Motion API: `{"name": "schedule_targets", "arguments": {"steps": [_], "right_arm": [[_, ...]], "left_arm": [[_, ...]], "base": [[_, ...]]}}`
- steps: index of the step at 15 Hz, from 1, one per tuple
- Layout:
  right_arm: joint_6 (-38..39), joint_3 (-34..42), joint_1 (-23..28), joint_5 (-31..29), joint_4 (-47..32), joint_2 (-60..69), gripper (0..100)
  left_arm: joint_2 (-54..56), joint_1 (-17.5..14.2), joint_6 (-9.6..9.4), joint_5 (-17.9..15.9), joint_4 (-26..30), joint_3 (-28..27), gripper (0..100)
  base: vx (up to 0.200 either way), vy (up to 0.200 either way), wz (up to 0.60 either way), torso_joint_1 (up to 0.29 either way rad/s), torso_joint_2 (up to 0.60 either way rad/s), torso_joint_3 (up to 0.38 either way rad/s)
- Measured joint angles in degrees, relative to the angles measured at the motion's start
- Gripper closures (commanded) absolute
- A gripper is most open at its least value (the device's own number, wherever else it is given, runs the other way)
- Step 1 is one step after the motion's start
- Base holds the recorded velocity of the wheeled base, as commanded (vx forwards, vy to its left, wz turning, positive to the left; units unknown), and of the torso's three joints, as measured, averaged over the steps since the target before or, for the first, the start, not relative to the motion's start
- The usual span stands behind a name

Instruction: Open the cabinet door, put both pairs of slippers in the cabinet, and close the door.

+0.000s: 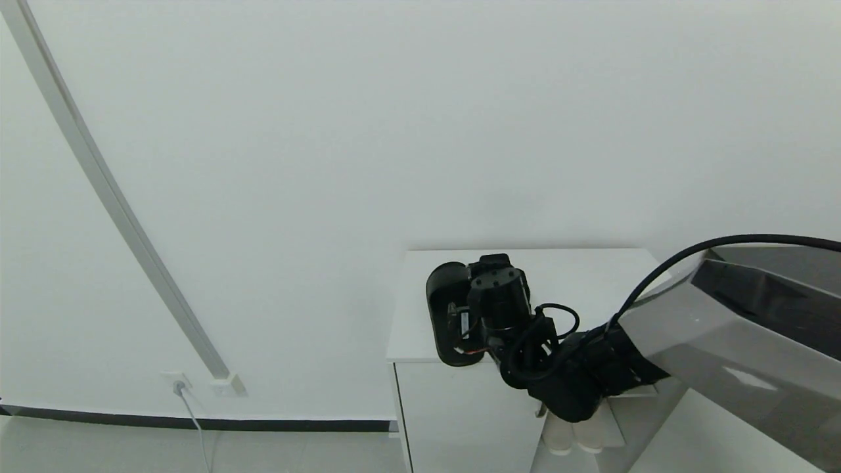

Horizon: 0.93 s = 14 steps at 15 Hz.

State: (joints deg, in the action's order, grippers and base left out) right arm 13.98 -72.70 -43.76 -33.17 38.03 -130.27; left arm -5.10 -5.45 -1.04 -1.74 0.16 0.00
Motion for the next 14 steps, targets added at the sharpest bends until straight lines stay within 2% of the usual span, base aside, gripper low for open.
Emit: {"name": "schedule_targets", "arguments": {"steps": [10,11,14], "right_arm": [[-5.42,-13.96,3.97,0.88,3.29,-11.80,0],[-5.42,-14.25,4.07,0.90,3.32,-12.26,100],[-5.32,-14.69,4.27,0.90,3.40,-12.86,100]], "left_arm": [[0.00,0.02,0.15,0.09,0.02,0.00,100],[0.00,0.05,0.15,0.07,0.02,0.00,100],[0.00,0.02,0.15,0.09,0.02,0.00,100]], "base": [[0.000,0.000,0.00,0.000,0.00,0.000],[0.000,0.000,0.00,0.000,0.00,0.000],[0.000,0.000,0.00,0.000,0.00,0.000]]}}
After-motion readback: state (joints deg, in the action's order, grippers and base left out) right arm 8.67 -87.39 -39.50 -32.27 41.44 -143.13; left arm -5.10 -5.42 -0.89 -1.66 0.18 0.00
